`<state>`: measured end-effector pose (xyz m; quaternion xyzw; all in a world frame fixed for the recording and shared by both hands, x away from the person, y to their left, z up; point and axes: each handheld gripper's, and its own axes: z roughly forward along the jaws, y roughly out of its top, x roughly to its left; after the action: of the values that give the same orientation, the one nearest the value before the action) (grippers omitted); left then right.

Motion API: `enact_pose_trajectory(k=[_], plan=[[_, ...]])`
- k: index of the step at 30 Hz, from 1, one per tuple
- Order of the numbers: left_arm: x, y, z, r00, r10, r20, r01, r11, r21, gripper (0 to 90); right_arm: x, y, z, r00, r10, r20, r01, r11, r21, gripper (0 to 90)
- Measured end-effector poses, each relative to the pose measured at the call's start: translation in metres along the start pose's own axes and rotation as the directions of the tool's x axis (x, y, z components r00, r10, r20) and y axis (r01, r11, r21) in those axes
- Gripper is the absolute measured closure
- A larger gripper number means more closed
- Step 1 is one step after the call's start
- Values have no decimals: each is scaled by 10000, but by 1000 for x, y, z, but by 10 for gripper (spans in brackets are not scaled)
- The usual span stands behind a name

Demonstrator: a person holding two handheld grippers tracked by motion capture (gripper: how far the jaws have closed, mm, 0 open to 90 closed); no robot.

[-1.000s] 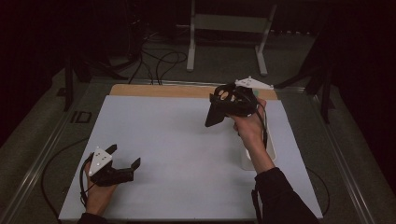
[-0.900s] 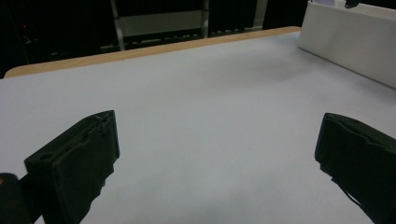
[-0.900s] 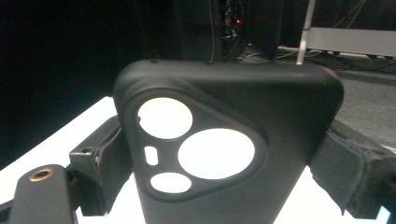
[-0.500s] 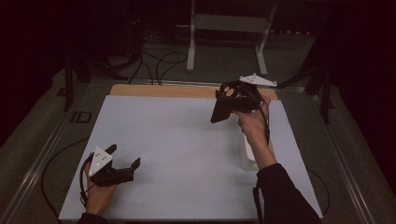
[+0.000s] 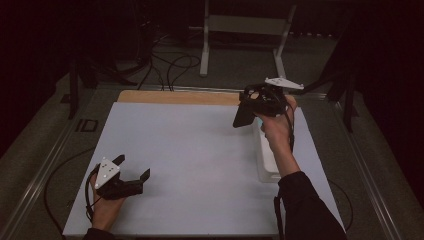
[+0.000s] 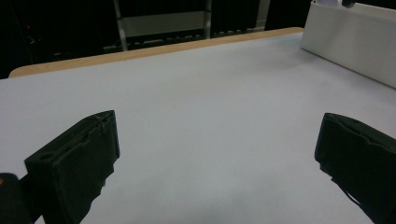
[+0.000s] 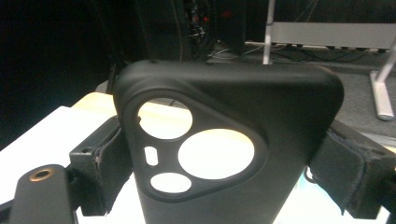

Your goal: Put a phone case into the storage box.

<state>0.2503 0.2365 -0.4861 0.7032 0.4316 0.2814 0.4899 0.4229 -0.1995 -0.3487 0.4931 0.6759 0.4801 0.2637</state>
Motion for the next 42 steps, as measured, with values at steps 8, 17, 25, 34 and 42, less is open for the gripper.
enact_pose_trajectory(k=[8,17,25,34,42], plan=[[0,0,0,10000,-15,-10,15,10000,-14,7,-11,4,-1,9992,92,385,-91,10000,-36,132],[0,0,0,10000,10,-13,-10,10000,-18,8,-24,4,-1,9967,279,764,-275,9996,-63,133],[0,0,0,10000,-6,-16,6,10000,-22,8,-35,3,-2,9928,429,1118,-426,9991,-47,133],[-1,0,0,10000,-13,-22,13,10000,-1,8,-48,3,-5,9872,442,1532,-447,9990,-4,133],[-1,0,1,10000,8,-19,-8,10000,17,8,-60,2,-8,9795,480,1958,-506,9987,84,133]])
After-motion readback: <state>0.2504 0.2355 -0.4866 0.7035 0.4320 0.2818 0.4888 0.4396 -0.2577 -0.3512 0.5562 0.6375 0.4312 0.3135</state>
